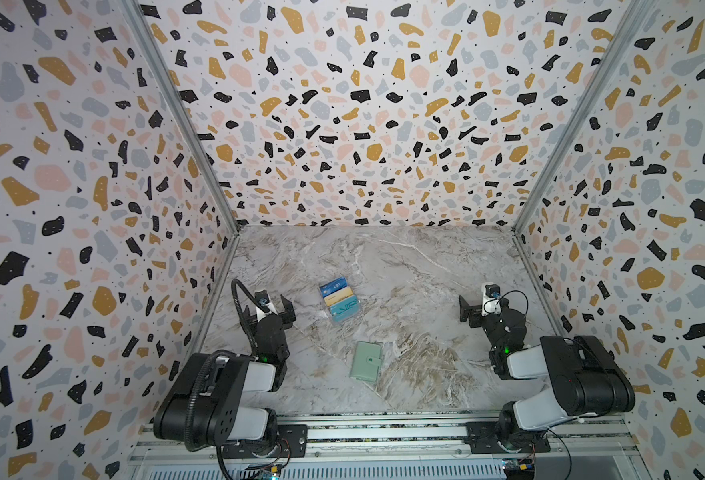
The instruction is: Take the credit cards out of the card holder
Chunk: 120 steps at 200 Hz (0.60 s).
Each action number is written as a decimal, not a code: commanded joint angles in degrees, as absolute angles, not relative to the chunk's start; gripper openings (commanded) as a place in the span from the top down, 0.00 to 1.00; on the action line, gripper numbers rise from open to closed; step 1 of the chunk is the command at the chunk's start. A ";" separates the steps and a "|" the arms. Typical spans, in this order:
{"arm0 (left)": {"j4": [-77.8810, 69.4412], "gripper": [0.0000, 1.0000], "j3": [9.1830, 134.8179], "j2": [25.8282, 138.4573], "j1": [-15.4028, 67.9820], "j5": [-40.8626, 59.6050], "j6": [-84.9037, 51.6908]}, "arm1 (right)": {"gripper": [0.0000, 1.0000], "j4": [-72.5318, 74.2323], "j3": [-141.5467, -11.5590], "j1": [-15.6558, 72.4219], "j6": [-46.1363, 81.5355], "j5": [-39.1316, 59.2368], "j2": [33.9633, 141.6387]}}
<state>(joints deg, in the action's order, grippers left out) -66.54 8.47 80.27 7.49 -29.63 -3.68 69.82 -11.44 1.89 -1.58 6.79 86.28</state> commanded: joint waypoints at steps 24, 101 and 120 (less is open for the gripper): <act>-69.52 0.00 8.66 79.54 7.62 -30.47 -3.75 | 0.01 69.19 -12.83 2.10 -1.42 6.23 85.34; -69.61 0.00 8.53 79.46 7.61 -30.37 -3.74 | 0.01 69.35 -12.67 2.10 -1.47 6.15 85.14; -69.78 0.00 8.44 79.41 7.60 -30.24 -3.63 | 0.01 69.50 -12.65 2.06 -1.44 6.15 85.16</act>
